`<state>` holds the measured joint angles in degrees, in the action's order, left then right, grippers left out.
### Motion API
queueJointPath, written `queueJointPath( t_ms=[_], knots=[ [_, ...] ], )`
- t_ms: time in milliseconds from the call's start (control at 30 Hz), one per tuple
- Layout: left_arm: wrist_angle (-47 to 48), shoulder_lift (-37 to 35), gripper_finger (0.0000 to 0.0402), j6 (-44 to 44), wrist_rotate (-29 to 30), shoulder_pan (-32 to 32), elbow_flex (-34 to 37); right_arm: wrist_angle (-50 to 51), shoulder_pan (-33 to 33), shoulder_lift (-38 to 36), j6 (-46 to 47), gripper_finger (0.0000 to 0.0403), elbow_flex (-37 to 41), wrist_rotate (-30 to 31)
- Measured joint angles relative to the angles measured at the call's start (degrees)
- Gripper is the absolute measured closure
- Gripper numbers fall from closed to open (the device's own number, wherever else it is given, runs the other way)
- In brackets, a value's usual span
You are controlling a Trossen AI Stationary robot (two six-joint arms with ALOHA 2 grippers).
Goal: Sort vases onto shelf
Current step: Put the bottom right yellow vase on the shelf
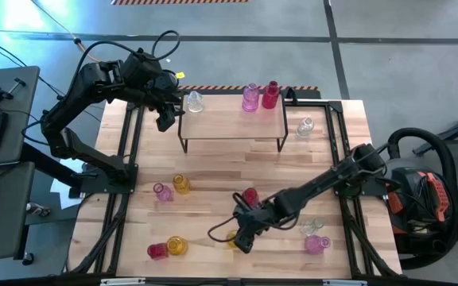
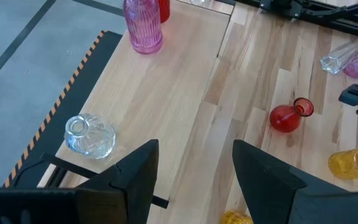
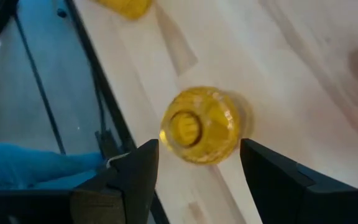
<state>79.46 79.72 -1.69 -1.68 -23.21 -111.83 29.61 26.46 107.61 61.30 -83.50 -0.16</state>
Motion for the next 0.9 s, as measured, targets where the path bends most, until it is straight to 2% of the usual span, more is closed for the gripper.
queueJointPath(
  t_ms=[333, 567, 900],
  knots=[
    [0.01, 0.00, 0.0204, 0.00, 0.00, 0.01, 0.00, -0.71, 0.20, 2.97, 0.90, 0.0191, -0.06, -0.98],
    [0.00, 0.00, 0.0204, -0.01, -0.01, -0.01, 0.00, -0.48, 0.05, 3.32, 2.30, 0.0192, -0.04, 0.66],
    [0.00, 0.00, 0.0204, 0.00, 0.01, 0.00, 0.00, -0.97, -0.20, 4.46, 4.71, 0.0216, -0.04, -1.06]
  ],
)
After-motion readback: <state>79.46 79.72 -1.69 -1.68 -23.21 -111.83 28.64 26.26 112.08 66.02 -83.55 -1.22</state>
